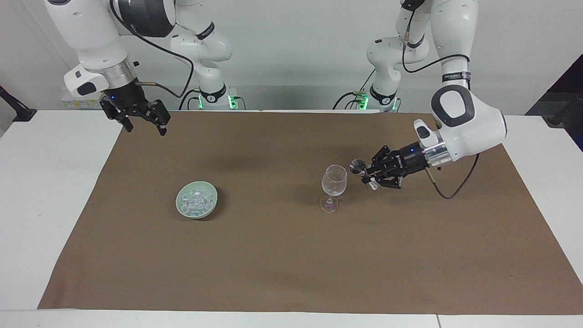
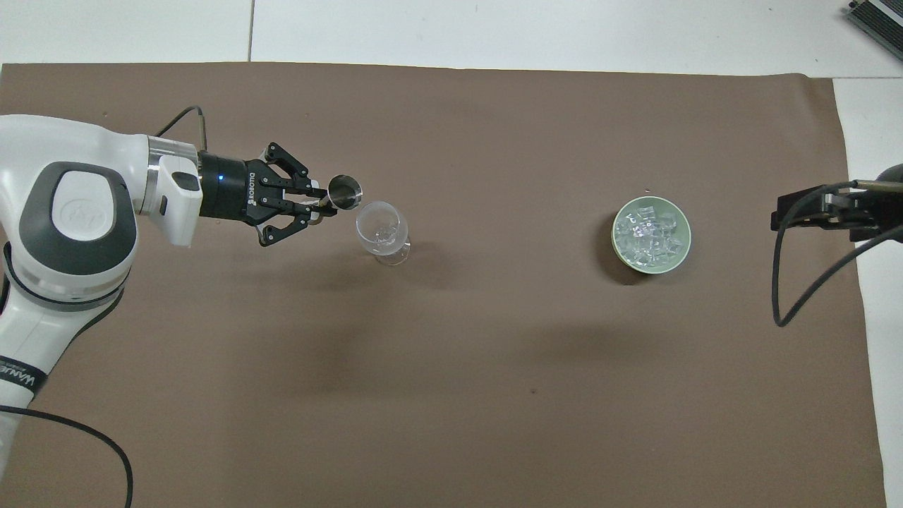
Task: Pour wine and add ice with both arms
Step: 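Lift the silver cup with the left gripper over the clear glass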
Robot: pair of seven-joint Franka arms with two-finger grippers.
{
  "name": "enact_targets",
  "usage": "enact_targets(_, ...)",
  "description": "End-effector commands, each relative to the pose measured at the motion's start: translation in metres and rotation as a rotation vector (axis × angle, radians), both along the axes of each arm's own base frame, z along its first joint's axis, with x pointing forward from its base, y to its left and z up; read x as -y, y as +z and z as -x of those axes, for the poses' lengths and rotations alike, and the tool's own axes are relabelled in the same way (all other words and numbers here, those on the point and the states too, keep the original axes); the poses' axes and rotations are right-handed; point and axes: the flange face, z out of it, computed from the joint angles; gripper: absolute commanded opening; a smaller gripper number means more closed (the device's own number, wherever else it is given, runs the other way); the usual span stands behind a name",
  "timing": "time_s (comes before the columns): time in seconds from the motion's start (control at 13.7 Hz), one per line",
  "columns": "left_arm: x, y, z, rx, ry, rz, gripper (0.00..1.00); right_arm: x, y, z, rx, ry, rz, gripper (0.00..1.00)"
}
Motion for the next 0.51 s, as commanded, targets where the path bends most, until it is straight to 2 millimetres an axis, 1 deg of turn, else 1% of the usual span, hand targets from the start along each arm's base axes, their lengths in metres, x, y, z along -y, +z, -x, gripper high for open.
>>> enact_targets(0.0,-0.006,0.015,0.008,0.014,0.026,-0.051,0.0,-0.001,0.001,0.01,0.001,0.018,-0.028,1.0)
enact_targets(0.22,-0.005,0.022,0.012,-0.024,0.057,-0.097,0.0,-0.001,-0.005,0.016,-0.013,0.016,-0.029,1.0)
enact_targets(0.29,0.002,0.025,0.014,-0.026,0.052,-0.106,0.0,0.0,-0.004,0.017,-0.013,0.015,-0.029,1.0)
enact_targets(0.44,0.004,0.027,0.014,-0.03,0.055,-0.106,0.0,0.0,-0.004,0.018,-0.015,0.015,-0.029,1.0)
